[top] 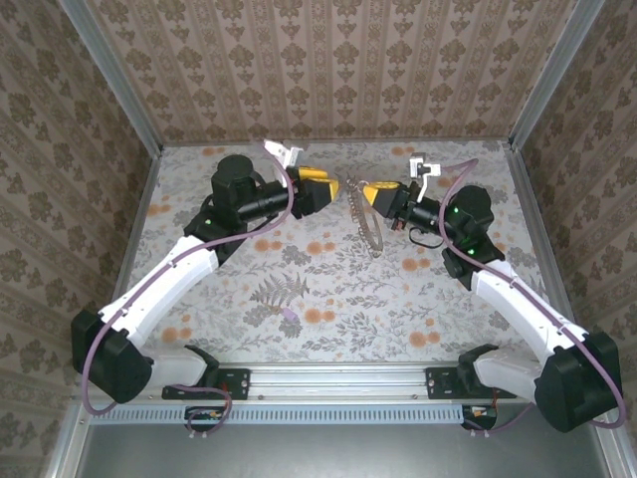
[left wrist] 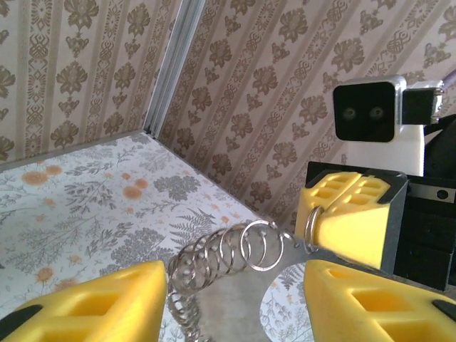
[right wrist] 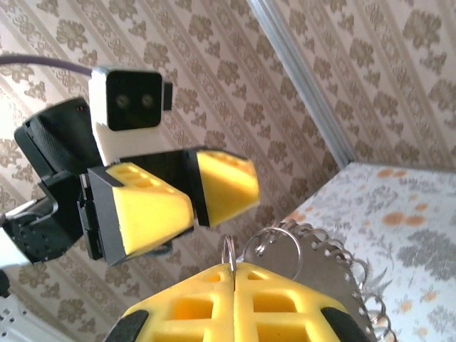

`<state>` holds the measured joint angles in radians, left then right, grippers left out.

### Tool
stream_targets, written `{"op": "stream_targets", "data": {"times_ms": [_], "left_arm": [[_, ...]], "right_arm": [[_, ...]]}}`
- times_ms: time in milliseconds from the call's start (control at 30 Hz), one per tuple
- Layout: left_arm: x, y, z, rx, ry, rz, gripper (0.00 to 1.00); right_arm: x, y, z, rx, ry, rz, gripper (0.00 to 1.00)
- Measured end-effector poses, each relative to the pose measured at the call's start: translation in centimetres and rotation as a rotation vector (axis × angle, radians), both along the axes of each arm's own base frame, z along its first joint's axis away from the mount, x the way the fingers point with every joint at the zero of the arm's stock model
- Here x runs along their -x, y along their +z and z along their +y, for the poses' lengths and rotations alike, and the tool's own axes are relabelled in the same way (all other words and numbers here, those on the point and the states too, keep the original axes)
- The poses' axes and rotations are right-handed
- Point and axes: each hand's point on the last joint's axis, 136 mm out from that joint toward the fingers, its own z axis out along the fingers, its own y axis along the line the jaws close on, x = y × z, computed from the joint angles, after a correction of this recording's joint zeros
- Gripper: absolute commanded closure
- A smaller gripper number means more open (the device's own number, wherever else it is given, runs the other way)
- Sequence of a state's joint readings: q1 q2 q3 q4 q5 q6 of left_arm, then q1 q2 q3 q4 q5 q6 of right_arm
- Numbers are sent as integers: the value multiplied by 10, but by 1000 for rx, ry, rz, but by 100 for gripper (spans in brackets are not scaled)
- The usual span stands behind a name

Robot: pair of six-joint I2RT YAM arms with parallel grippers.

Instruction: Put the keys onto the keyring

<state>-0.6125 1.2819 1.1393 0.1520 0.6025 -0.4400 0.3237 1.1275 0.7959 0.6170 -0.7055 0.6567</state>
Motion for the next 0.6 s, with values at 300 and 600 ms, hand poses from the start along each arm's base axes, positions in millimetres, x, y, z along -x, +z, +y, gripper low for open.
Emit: {"op": "stream_targets", "data": {"times_ms": [300,600], "left_arm": [[0,7,-16,94,-96,45,62],[-4,9,-34,148,-184,58,66]], "right_arm": [[-5,18,-3,-46,-65,-65,100],[-9,19,-6,-53,-94,-65,100]]}}
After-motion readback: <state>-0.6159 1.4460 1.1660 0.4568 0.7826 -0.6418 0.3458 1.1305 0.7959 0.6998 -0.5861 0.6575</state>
